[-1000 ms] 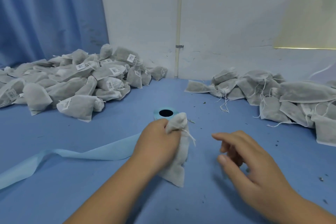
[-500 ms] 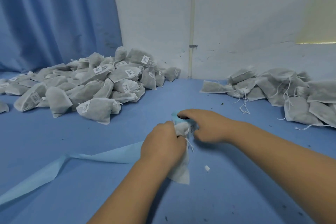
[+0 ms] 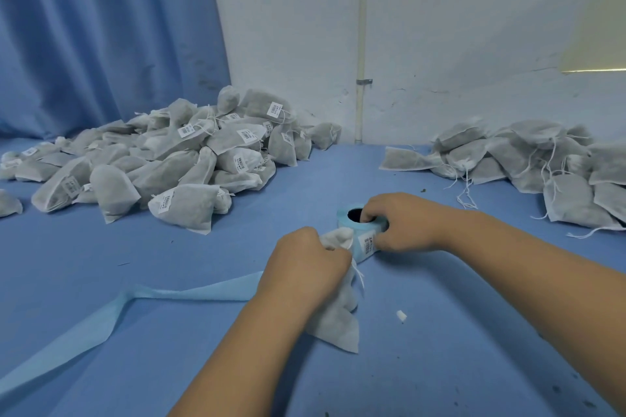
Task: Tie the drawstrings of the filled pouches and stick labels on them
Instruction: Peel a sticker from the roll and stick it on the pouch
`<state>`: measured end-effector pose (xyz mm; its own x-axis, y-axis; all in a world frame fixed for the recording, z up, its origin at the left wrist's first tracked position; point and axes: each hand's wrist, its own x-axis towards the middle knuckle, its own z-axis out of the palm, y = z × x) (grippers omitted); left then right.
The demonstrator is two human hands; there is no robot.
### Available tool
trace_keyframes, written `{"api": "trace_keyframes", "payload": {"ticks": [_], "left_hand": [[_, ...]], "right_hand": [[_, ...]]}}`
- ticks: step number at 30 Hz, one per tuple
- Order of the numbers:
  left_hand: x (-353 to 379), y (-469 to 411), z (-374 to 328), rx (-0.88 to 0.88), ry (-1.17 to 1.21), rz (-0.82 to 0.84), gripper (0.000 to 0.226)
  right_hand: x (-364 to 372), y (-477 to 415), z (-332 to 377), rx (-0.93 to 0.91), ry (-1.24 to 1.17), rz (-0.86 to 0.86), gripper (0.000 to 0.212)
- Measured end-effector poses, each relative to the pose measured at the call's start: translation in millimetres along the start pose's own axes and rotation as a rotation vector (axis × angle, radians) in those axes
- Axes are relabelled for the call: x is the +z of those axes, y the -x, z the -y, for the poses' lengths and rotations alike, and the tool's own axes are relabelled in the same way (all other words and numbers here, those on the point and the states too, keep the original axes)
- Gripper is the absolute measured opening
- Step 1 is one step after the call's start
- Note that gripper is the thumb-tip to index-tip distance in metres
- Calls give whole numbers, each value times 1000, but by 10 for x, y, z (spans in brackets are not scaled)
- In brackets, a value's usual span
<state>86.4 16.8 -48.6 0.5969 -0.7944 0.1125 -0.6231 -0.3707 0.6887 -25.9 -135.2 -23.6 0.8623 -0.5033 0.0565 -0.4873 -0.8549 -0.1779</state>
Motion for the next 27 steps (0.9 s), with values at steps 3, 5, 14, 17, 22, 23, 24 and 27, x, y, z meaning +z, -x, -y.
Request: {"api": "trace_keyframes", "payload": {"ticks": [3,5,14,17,22,23,24,27], "left_hand": [[-16,-23,37,5,67,56,22],[-38,-36,52,-9,87,52,21],[3,-32,51,15,57,-2,22],[20,-16,26,22,36,-36,25],[32,-3,-11,36,-13,-70,26],[39,1,-19,45,-21,-70,25],[47,7,-25,53,-29,-71,25],[58,18,-19,63,-41,-80,26]], "right_hand": [[83,118,18,-6,-1,-77,23],[122,221,50,3,-67,-195,30],[349,374,255,26,-164,-236,34],[328,364,214,50,-234,-258,20],[289,363,198,22,-255,-300,17],[294,361,197,22,-254,-302,19],[299,359,192,23,-253,-302,20],[311,347,164,35,-284,-293,20]]}}
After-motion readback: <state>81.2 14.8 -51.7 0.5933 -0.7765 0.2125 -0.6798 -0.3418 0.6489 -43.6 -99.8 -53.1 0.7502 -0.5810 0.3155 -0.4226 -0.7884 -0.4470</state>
